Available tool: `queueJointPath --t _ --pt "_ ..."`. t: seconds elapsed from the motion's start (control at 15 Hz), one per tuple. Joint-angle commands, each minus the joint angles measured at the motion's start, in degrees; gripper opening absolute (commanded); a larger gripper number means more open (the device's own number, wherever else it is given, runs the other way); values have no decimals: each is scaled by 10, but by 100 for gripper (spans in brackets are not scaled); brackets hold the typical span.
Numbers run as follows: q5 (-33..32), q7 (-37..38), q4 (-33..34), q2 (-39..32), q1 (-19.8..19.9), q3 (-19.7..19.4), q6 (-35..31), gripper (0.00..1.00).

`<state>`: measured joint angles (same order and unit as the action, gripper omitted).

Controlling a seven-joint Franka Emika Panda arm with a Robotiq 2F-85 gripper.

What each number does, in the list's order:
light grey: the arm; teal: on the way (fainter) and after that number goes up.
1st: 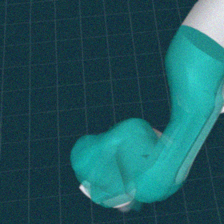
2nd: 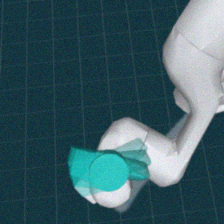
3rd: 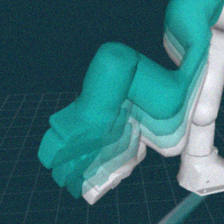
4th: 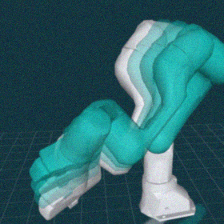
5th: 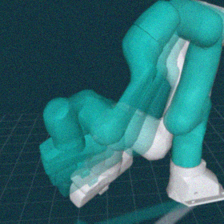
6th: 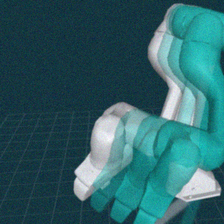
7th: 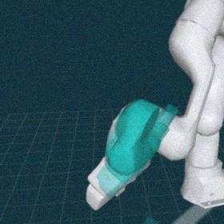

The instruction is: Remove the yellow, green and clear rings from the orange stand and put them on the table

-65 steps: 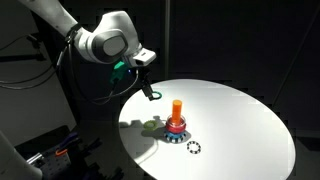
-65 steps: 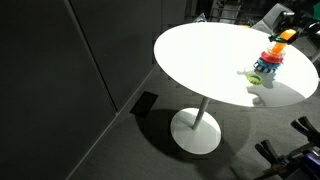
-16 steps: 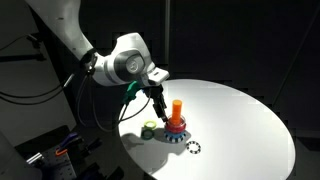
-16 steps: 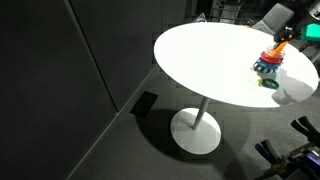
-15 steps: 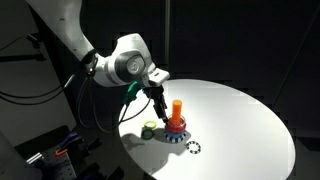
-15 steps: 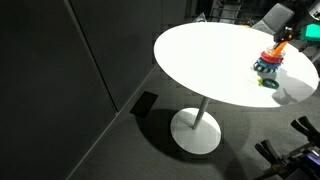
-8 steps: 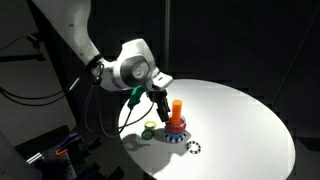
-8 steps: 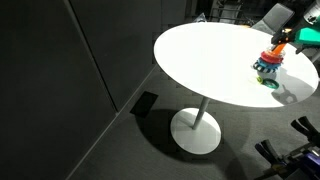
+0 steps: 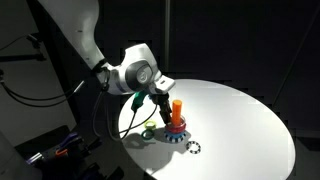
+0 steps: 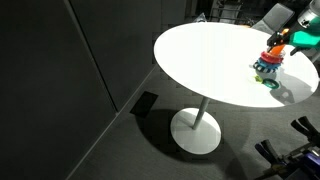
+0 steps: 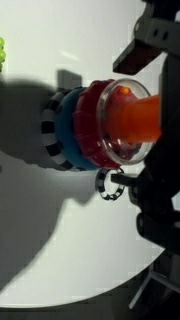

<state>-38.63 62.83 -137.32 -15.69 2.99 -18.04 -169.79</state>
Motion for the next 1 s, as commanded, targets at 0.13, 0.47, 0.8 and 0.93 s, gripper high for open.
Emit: queueJointPath --t 0.13,0.47,0.8,0.93 --pt "-5 13 22 -24 -5 -6 -21 100" --pt "3 7 25 -35 1 -2 -35 100" --pt "4 7 27 -41 2 -4 -39 75" --pt "5 7 28 -42 3 -4 -40 64"
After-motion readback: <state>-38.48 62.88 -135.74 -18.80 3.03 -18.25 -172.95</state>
